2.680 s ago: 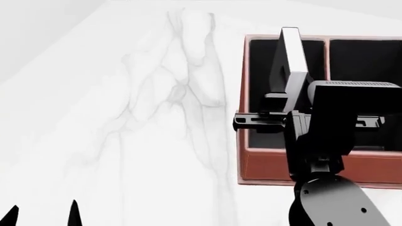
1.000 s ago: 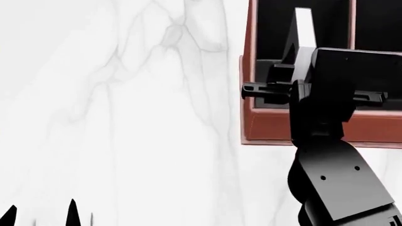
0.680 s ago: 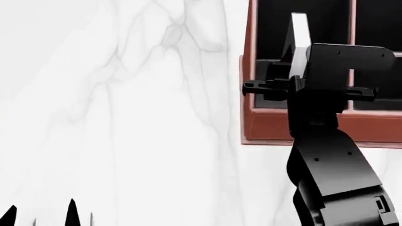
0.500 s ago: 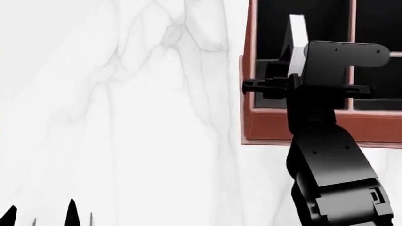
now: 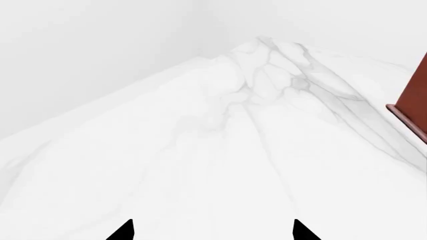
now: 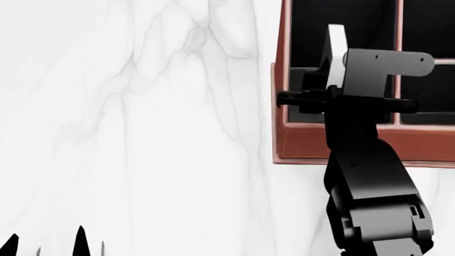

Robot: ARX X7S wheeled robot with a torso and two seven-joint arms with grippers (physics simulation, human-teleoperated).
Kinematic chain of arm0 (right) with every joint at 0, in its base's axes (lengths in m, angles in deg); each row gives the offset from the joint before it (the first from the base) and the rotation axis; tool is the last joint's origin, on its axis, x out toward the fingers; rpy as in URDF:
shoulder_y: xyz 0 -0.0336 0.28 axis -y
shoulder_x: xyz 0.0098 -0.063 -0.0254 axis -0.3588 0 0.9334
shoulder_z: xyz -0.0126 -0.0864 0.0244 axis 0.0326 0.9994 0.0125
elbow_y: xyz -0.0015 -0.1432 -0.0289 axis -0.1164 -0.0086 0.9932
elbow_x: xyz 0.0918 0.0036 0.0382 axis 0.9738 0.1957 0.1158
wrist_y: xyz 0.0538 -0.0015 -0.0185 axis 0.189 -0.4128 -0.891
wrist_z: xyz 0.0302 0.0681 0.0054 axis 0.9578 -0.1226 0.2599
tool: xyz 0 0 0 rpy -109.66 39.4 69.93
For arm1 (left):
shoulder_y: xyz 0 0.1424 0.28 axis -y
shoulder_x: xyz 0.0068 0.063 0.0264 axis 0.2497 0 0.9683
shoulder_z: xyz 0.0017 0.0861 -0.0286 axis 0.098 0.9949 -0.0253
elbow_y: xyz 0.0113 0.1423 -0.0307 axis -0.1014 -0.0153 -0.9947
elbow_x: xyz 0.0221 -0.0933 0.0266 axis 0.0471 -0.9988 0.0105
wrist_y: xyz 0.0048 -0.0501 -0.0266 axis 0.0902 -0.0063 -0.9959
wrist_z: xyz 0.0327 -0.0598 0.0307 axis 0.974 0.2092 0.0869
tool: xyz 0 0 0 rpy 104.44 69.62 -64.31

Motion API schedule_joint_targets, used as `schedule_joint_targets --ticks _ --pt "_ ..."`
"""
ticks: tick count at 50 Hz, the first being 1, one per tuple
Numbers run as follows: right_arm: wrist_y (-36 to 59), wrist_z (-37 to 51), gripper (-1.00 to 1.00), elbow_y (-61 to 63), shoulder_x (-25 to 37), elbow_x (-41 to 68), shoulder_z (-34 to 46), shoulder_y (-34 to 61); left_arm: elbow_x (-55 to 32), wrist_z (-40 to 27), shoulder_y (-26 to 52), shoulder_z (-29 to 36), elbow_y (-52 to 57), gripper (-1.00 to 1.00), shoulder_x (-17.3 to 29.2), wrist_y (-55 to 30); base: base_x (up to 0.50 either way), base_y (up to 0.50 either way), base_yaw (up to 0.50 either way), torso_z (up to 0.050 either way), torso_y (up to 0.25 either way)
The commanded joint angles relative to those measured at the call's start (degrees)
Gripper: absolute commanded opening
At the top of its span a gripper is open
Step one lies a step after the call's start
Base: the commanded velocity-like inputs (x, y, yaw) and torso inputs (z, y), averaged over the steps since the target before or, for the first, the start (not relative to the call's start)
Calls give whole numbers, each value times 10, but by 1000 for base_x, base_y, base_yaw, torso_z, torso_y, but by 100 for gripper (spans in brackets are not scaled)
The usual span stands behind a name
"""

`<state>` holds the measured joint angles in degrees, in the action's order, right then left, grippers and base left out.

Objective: Pick up the book and place it in the left compartment of the caddy.

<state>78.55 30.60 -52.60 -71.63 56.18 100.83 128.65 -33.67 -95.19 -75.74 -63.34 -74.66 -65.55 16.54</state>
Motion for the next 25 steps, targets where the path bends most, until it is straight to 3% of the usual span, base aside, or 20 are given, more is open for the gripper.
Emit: schedule_joint_targets --ticks 1,25 --pt "-22 -10 -100 -32 -9 -29 -8 13 -1 -1 0 2 0 100 1 0 0 0 0 0 0" --pt "-56 -21 -100 -93 -24 -34 -9 27 -8 -4 0 3 8 100 6 -4 0 0 0 0 2"
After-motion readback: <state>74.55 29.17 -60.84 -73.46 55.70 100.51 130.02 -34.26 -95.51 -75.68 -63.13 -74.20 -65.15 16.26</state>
